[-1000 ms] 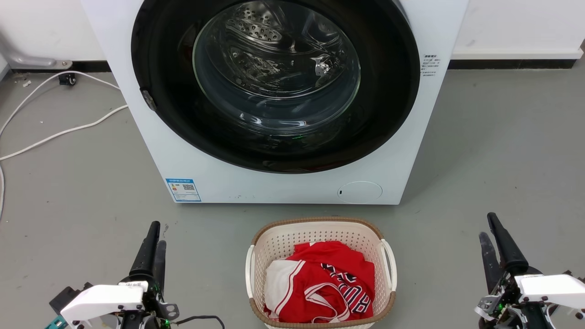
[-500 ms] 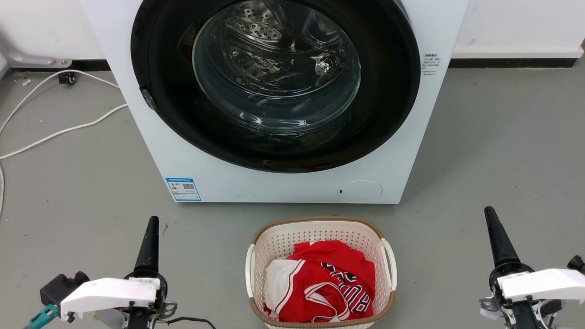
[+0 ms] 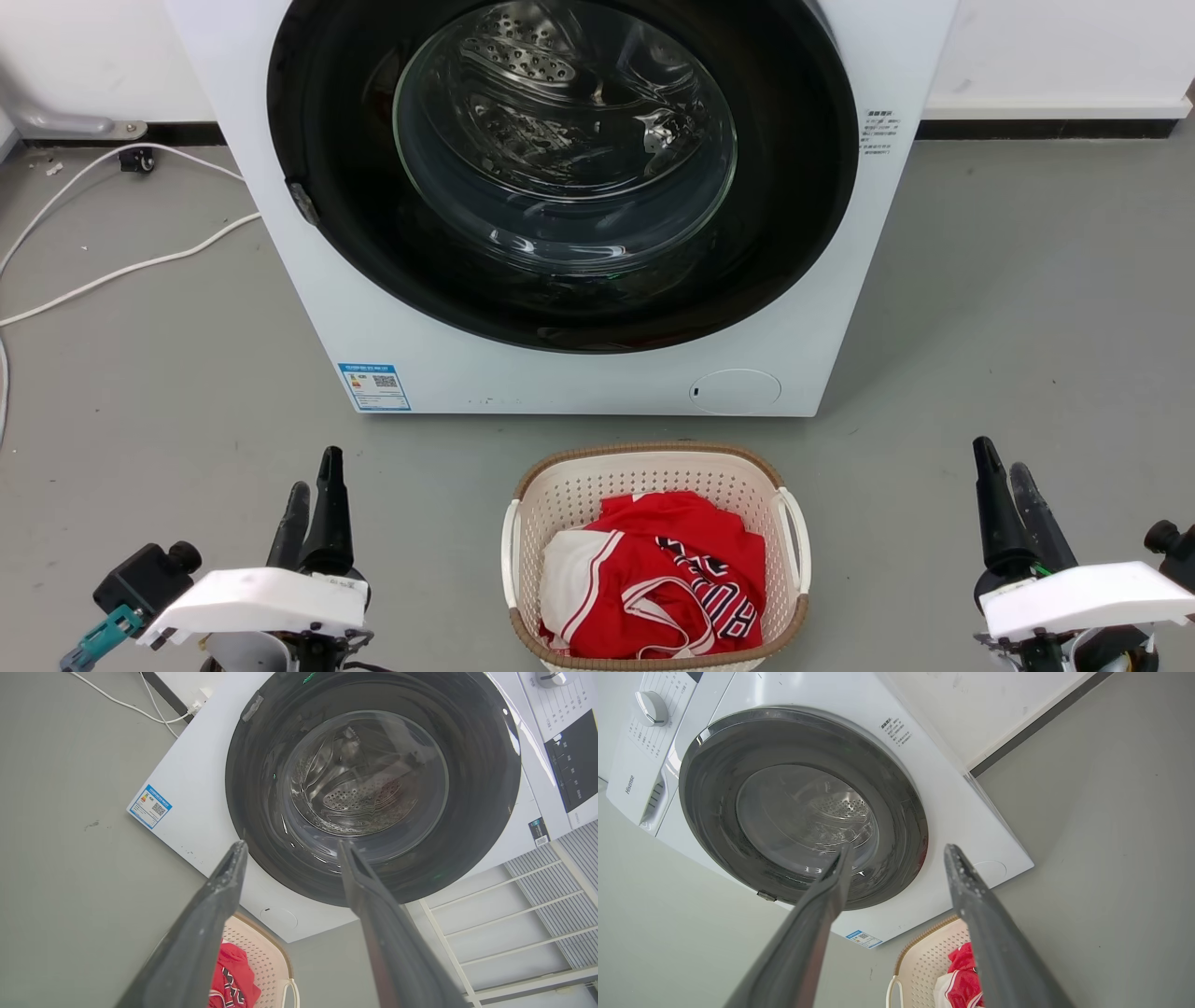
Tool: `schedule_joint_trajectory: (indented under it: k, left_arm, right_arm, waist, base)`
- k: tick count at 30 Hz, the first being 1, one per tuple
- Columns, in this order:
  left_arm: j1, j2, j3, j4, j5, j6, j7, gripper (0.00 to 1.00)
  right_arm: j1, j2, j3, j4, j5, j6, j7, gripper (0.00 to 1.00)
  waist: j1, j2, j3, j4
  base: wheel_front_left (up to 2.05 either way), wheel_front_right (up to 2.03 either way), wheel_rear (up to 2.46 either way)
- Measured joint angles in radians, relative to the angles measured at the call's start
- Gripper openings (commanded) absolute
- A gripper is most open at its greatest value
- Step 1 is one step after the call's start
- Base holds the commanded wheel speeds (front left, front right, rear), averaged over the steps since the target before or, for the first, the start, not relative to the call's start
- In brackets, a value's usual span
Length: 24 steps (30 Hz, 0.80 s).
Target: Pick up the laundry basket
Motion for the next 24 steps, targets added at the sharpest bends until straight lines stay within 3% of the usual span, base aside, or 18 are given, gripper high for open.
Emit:
schedule_joint_trajectory:
  k: [24]
  left_arm:
    - [0.033,0.001,-0.024,-0.04,0.3,0.021,-0.075,1.0]
  right_arm:
    - [0.037,0.0,0.01,-0.05,-0.318,0.0,-0.072,1.0]
  waist:
    - [0.0,0.0,-0.003,0.004]
  base:
    - [0.0,0.0,0.0]
